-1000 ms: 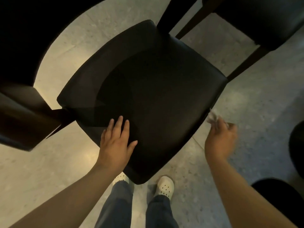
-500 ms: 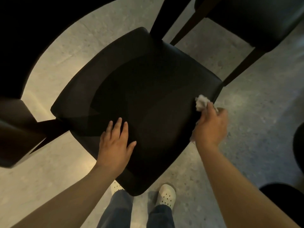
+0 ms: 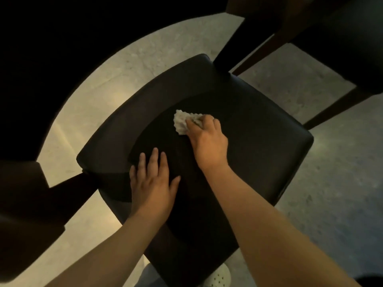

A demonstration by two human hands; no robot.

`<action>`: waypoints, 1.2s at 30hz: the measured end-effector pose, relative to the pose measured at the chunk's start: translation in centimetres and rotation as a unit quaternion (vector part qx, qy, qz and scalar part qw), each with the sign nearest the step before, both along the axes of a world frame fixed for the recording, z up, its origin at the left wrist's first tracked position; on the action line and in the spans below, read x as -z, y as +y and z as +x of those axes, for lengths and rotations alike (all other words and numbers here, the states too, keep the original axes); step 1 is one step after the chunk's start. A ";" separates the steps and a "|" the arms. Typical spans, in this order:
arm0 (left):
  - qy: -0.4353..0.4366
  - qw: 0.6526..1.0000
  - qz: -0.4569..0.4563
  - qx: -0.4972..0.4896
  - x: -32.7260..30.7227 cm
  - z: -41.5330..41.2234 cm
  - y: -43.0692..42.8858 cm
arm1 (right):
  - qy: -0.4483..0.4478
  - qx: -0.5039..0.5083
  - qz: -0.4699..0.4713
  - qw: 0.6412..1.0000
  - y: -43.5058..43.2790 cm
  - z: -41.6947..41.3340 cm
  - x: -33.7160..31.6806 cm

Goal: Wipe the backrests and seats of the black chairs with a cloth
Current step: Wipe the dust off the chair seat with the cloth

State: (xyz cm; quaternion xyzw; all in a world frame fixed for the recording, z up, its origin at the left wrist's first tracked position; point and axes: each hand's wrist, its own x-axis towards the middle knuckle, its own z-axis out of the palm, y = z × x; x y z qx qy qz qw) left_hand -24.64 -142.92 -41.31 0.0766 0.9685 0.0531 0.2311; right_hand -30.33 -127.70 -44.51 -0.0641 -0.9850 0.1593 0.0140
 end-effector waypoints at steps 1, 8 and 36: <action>0.001 1.000 0.003 0.000 0.0 -0.3 0.1 | 0.002 -0.014 0.020 1.000 0.9 0.4 0.0; -0.011 0.999 0.024 0.032 -0.4 -0.9 2.1 | 0.057 0.279 -0.014 0.959 13.6 6.5 -0.2; -0.066 0.989 0.015 0.132 -0.8 1.9 9.7 | 0.058 0.302 -0.178 0.935 14.4 17.0 1.0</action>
